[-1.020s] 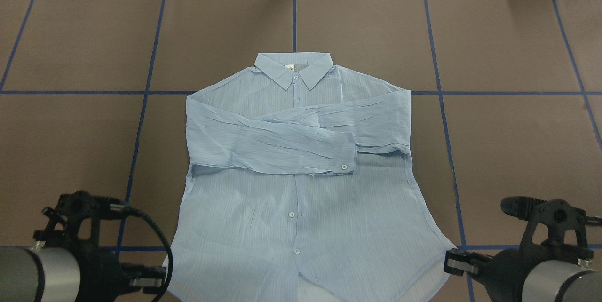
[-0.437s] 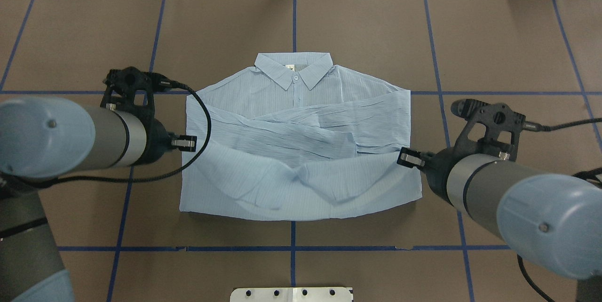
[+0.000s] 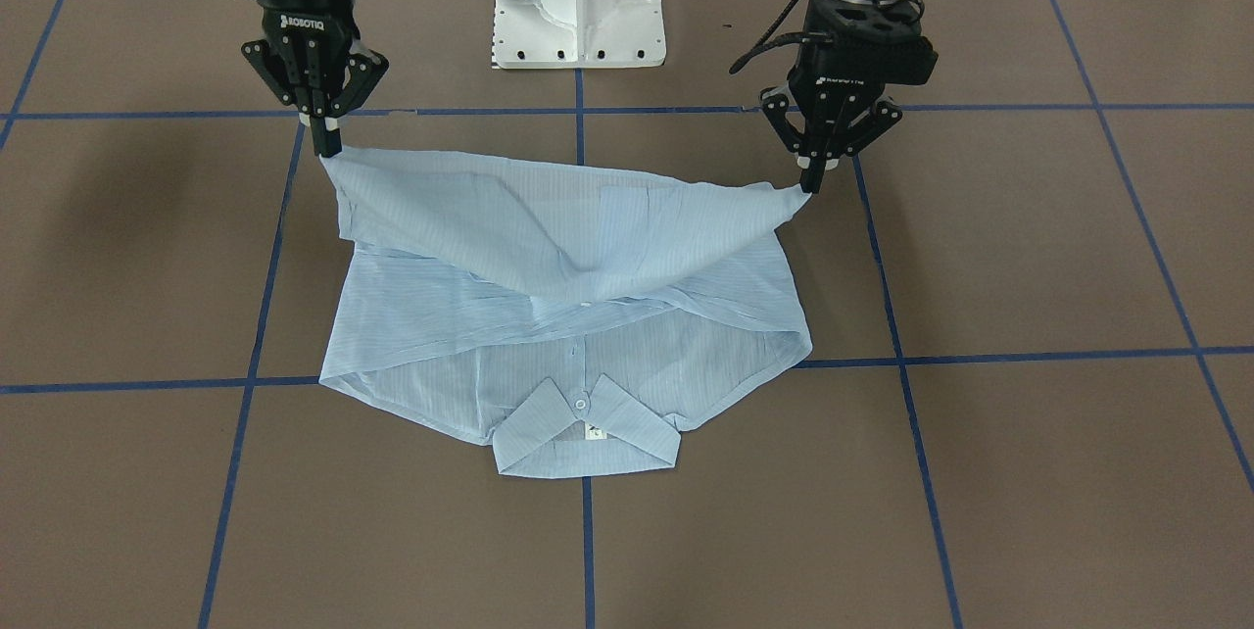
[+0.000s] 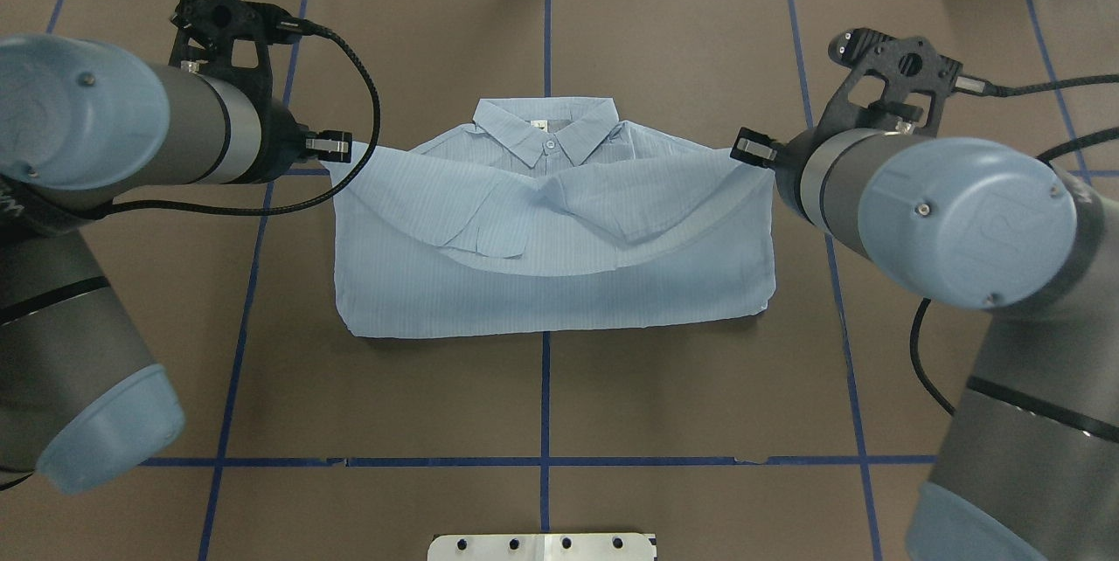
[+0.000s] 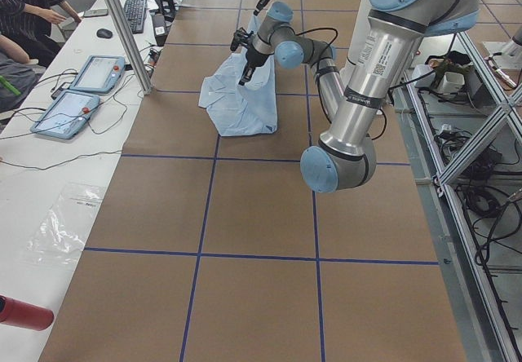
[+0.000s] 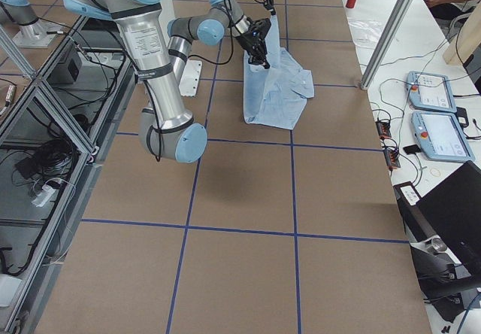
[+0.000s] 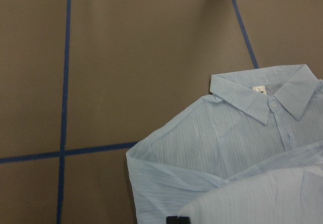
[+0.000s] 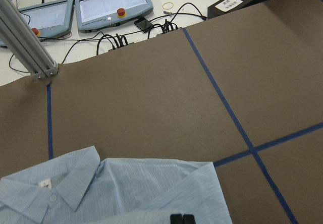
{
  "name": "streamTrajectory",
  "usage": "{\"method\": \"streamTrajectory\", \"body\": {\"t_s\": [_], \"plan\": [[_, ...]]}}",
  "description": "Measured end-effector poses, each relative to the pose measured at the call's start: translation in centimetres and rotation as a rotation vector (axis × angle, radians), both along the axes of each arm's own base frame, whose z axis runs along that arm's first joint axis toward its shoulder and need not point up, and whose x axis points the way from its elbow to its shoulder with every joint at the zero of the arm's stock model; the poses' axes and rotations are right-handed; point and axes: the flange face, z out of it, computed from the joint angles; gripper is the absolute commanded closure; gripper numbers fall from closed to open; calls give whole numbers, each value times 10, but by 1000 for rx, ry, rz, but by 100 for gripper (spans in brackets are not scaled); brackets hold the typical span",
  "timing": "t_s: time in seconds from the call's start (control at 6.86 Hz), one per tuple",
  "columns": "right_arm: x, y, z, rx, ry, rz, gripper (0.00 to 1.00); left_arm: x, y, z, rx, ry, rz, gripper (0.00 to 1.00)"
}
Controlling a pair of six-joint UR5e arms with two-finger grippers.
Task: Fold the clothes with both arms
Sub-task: 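Lift the hem with both grippers and fold it toward the collar, then release the hem and draw both grippers back beside the folded shirt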
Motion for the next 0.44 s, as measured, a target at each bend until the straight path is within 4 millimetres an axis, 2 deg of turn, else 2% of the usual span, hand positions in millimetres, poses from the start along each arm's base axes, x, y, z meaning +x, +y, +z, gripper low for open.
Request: {"method": "streamTrajectory", "body": {"t_s": [0.15, 0.29, 0.44], "plan": [[-22, -37, 21, 15, 12, 18, 100, 28, -31, 26, 19, -3, -28, 100], [-47, -71, 53, 29, 24, 25, 100, 58, -60, 61, 37, 0, -47, 100], [-66, -95, 85, 33, 43, 27, 100, 81, -82, 90, 51, -5, -67, 100]]}}
